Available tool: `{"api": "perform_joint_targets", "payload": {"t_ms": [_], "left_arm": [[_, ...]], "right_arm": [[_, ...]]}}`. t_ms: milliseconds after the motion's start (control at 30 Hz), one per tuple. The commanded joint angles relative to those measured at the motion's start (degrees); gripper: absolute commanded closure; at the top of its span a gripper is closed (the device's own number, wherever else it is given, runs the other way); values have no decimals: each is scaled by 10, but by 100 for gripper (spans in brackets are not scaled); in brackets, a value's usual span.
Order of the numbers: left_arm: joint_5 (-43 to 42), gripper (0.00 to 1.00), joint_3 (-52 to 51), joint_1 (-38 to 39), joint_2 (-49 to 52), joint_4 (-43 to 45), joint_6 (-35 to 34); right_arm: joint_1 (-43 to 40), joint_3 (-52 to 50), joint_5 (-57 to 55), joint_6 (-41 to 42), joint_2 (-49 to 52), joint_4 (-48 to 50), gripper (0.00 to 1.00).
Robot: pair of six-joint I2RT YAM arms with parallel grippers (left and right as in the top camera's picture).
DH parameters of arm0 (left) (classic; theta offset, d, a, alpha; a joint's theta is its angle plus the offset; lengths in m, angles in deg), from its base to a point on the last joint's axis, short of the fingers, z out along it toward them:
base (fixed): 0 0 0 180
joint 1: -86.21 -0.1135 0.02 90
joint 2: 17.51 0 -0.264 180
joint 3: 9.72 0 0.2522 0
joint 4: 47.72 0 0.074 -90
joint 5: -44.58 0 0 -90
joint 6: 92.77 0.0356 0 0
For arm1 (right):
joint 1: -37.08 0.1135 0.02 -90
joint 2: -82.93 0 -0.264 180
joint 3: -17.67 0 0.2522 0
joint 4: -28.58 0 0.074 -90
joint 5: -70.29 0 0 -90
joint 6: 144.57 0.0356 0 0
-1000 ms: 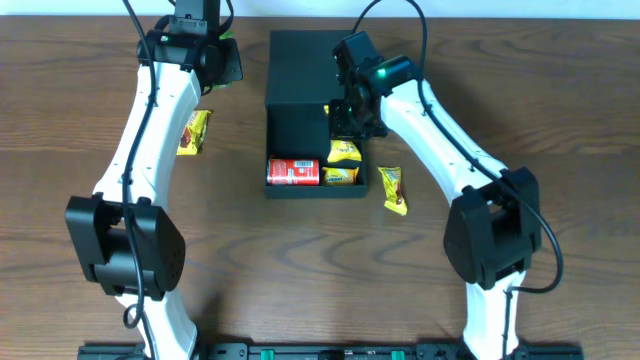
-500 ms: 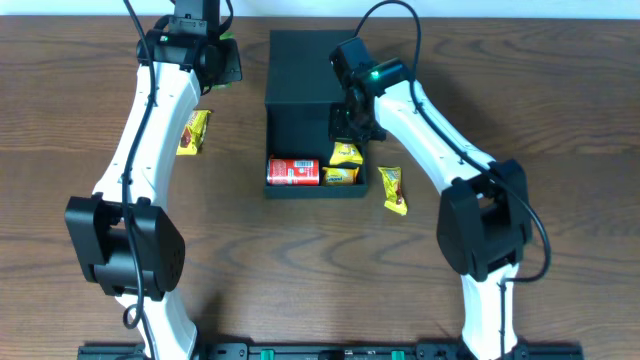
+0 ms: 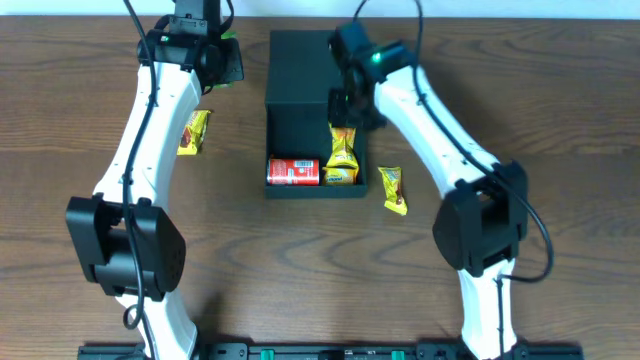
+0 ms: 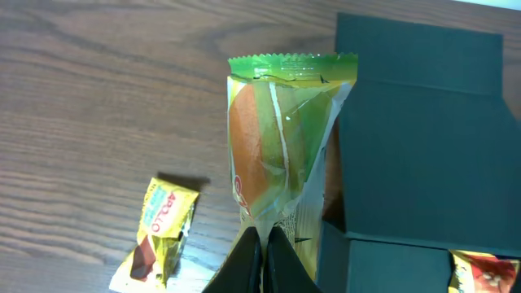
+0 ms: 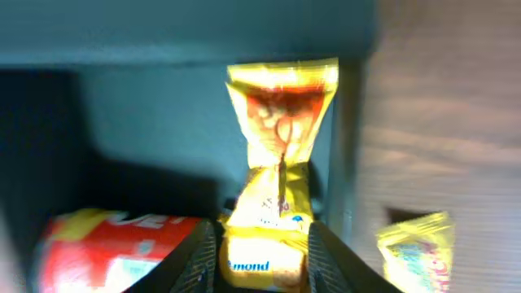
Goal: Pack container
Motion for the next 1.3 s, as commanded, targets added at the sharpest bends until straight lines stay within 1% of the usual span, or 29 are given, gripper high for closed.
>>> {"api": "perform_joint_targets", "payload": {"t_ms": [0, 67, 167, 267, 467, 567, 633, 700, 833, 933, 1033, 1267], "left_arm": [[3, 94, 9, 32, -37, 3, 15], [0, 94, 9, 56, -39, -9, 11], [-29, 94, 4, 92, -33, -28, -5], [-32, 94, -17, 122, -33, -23, -22], [-36, 94, -96, 171, -33, 10, -96], [-32, 94, -131, 196, -33, 40, -147], [-25, 94, -150, 207, -32, 59, -166], [-24, 94, -169, 217, -28, 74, -194], [-23, 94, -177, 219, -9, 65, -261], [-11, 94, -177, 219, 4, 65, -287], [7, 94, -177, 219, 15, 75, -292], [6, 94, -177, 223, 47, 113, -246]], "right_arm": [[-18, 61, -64, -42, -72, -23, 68], [-40, 64, -64, -62, -104, -35, 69], [-89, 64, -71, -71, -144, -77, 68], [-141, 64, -77, -85, -176, -112, 69], [-231, 64, -77, -105, -235, -129, 69], [-244, 64, -77, -111, -246, -136, 69], [-244, 64, -77, -111, -247, -144, 69], [-244, 64, -77, -115, -247, -151, 72], [-245, 64, -77, -116, -247, -159, 73], [-246, 64, -78, -116, -247, -169, 73], [-246, 64, -78, -119, -247, -173, 73], [-246, 64, -78, -120, -247, -174, 72]]}}
